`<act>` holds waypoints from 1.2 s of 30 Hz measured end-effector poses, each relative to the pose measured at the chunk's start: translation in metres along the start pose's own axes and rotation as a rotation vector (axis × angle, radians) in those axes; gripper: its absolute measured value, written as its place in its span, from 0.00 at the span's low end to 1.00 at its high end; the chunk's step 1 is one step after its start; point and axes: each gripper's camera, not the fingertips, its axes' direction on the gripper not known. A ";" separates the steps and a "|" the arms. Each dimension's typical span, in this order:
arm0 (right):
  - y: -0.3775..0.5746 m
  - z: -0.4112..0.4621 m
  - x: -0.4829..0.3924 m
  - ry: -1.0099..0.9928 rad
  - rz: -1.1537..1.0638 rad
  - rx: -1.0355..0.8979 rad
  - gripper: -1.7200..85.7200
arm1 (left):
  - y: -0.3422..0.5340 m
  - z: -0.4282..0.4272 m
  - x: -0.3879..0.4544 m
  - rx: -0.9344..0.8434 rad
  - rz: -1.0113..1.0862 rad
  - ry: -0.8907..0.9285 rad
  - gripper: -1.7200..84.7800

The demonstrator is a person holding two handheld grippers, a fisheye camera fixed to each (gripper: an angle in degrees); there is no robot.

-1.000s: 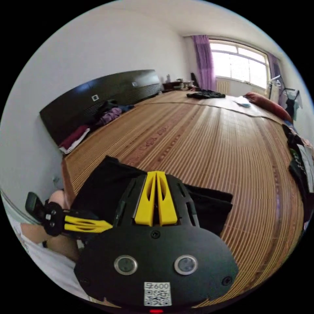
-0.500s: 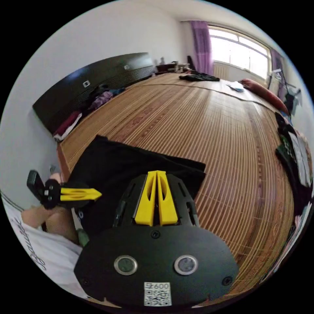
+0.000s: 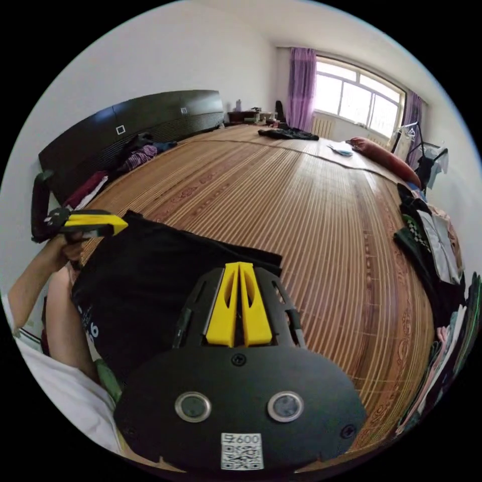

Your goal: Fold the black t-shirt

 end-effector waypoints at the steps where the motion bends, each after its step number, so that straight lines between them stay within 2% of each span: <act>1: -0.005 0.012 0.000 0.013 -0.018 -0.057 0.01 | -0.013 0.018 -0.013 -0.089 0.008 -0.017 0.03; 2: -0.009 0.026 -0.001 0.048 -0.055 -0.131 0.01 | -0.018 0.038 -0.024 -0.193 0.012 -0.038 0.03; 3: -0.011 0.032 0.000 0.086 -0.065 -0.160 0.01 | -0.018 0.044 -0.026 -0.216 0.031 -0.016 0.03; 5: -0.014 0.032 0.005 0.102 -0.070 -0.127 0.01 | -0.014 0.037 -0.039 -0.134 -0.017 0.071 0.03; 9: -0.012 0.011 0.028 0.087 0.052 0.001 0.03 | -0.010 0.025 -0.037 -0.077 -0.040 0.105 0.03; 13: -0.005 0.015 0.049 -0.014 0.116 -0.085 0.09 | -0.019 0.015 -0.022 -0.079 -0.016 0.063 0.03; 15: 0.001 0.014 0.047 -0.009 0.108 -0.074 0.08 | -0.021 0.011 -0.017 -0.071 -0.009 0.051 0.03; 17: 0.006 0.005 0.039 0.003 0.047 -0.012 0.03 | -0.026 0.006 -0.010 -0.068 0.002 0.032 0.03; 26: 0.004 -0.012 0.036 0.073 0.005 0.092 0.01 | -0.042 -0.008 0.007 -0.058 0.043 -0.037 0.02; 30: 0.006 0.012 0.044 0.097 0.001 -0.038 0.01 | -0.050 -0.012 0.006 -0.056 0.046 -0.056 0.02; 36: 0.001 0.020 0.040 0.176 -0.085 -0.079 0.01 | -0.036 -0.042 -0.070 0.026 -0.297 -0.103 0.03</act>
